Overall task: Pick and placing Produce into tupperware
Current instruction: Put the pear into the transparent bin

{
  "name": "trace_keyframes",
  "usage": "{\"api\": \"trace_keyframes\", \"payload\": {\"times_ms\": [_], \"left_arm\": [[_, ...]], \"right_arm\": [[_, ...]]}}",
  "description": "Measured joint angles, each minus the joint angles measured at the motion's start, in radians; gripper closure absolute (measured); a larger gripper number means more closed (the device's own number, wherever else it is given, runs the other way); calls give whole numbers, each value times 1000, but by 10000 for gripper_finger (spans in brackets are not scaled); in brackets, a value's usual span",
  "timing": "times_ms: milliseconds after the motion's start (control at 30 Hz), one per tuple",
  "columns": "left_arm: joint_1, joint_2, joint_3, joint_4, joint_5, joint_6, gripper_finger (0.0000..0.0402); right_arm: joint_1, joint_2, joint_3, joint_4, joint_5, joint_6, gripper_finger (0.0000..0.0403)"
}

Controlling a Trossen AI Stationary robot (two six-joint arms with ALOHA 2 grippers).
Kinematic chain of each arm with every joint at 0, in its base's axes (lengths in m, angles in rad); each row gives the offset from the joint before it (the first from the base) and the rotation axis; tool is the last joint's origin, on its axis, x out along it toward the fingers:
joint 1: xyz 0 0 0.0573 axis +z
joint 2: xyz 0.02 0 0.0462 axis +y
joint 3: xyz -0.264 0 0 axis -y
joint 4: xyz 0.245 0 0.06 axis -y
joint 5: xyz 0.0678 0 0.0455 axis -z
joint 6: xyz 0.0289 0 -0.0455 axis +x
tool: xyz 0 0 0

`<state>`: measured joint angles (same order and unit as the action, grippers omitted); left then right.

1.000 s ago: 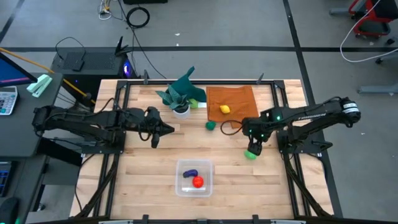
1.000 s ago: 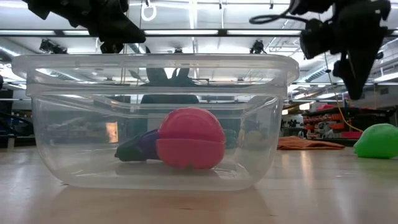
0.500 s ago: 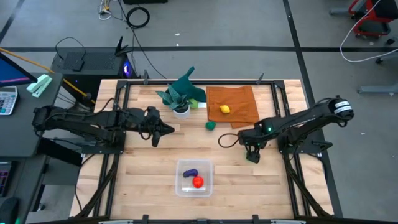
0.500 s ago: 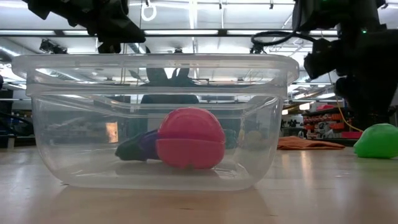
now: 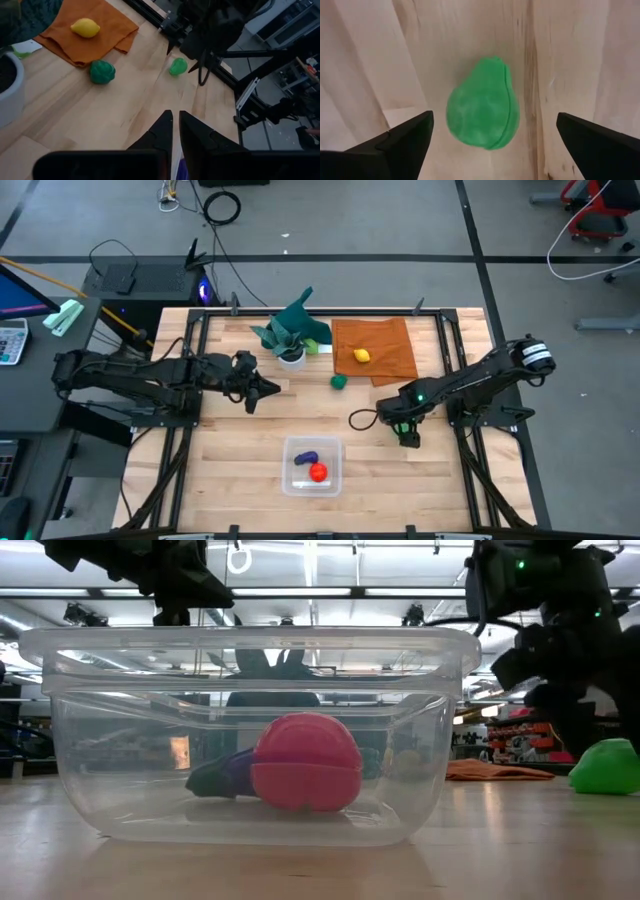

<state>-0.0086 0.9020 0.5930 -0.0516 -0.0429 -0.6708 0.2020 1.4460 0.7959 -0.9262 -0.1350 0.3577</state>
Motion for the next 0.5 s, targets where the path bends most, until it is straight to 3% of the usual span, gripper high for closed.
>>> {"api": "trace_keyframes", "payload": {"times_ms": [500], "left_arm": [[0,0,0,0,0,10,371]], "right_arm": [[0,86,0,56,-89,7,34]]}}
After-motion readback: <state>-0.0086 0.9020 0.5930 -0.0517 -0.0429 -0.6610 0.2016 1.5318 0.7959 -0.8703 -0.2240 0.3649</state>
